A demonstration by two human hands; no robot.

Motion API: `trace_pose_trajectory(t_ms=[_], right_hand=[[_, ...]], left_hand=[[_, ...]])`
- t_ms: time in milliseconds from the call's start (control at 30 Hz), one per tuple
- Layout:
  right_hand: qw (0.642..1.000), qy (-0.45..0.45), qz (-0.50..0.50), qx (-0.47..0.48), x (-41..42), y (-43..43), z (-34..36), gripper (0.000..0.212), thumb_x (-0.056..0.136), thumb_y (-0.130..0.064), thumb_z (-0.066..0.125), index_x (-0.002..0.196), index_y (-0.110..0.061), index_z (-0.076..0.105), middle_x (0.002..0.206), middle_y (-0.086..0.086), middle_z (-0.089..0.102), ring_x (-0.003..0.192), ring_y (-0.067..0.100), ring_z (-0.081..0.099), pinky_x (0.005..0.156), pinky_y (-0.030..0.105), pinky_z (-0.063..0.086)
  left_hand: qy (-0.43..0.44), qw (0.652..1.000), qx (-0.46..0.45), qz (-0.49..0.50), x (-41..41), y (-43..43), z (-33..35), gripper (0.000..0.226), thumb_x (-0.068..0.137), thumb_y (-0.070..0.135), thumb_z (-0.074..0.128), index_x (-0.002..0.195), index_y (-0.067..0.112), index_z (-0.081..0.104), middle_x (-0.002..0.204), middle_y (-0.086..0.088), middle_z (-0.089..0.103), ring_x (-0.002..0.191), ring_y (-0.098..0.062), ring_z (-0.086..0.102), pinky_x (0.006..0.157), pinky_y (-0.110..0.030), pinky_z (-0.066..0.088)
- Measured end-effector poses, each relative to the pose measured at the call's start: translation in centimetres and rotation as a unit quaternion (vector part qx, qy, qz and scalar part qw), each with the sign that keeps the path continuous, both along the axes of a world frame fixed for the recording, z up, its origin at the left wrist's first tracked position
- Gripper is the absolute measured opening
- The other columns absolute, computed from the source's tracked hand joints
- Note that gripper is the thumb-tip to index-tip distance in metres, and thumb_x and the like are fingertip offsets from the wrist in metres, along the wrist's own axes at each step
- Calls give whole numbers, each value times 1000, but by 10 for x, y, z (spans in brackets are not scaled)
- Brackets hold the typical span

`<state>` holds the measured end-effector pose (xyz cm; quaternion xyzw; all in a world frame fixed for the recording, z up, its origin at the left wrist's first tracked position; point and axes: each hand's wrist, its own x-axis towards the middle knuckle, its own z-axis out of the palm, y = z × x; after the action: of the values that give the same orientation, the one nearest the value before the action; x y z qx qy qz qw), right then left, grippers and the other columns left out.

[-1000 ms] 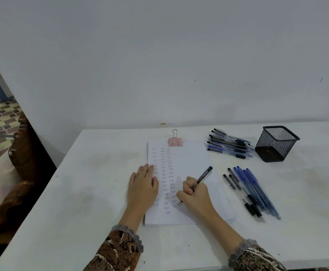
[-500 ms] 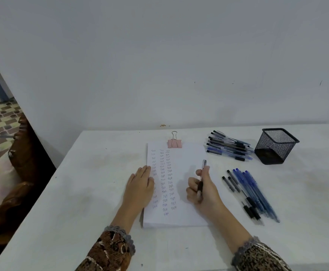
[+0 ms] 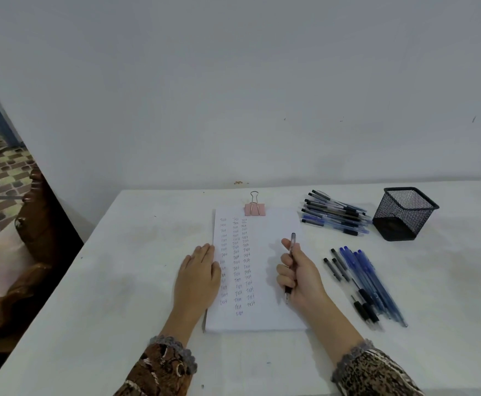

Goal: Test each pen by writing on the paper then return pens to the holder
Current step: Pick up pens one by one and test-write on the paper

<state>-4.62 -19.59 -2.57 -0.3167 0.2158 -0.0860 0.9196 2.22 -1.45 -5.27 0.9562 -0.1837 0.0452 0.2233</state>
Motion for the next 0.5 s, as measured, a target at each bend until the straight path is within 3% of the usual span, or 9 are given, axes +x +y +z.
trace_pose_trajectory(t_ms=[133,233,333,433,500], right_hand=[[995,33,-12,-89,-1,6,4,29,103,-27,30,91,-13,52,45,-9,27,33,3,19,33,11,14],[996,27,-4,-90,-2,6,4,25,103,-25,31,94,-12,51,47,-8,28,33,3,20,33,12,15],[996,9,24,-84,-5,-3,12,18,101,-18,37,108,-8,51,66,0,42,40,8,35,34,18,31],[970,30,48,-238,-8,-31,28,24,97,-9,46,118,1,55,83,5,48,61,16,52,52,26,53],[908,78,5,-412,-11,-60,42,26,93,-5,52,118,1,57,82,5,55,62,15,51,56,25,49]], left_hand=[[1,1000,-1,7,0,-1,0,48,100,24,26,146,14,23,154,2,21,143,-11,13,116,-26,5],[-2,1000,-3,7,0,-1,-1,47,100,24,27,146,14,25,154,2,23,143,-11,14,116,-27,6],[0,1000,-11,7,-1,-1,-1,47,99,23,29,145,13,27,153,1,25,143,-12,16,116,-27,6],[-5,1000,-14,8,0,0,-3,47,99,23,30,145,12,28,153,0,26,143,-12,17,116,-28,8],[-7,1000,-17,8,0,0,-3,46,99,22,31,144,12,30,152,-1,28,142,-13,19,116,-29,9]])
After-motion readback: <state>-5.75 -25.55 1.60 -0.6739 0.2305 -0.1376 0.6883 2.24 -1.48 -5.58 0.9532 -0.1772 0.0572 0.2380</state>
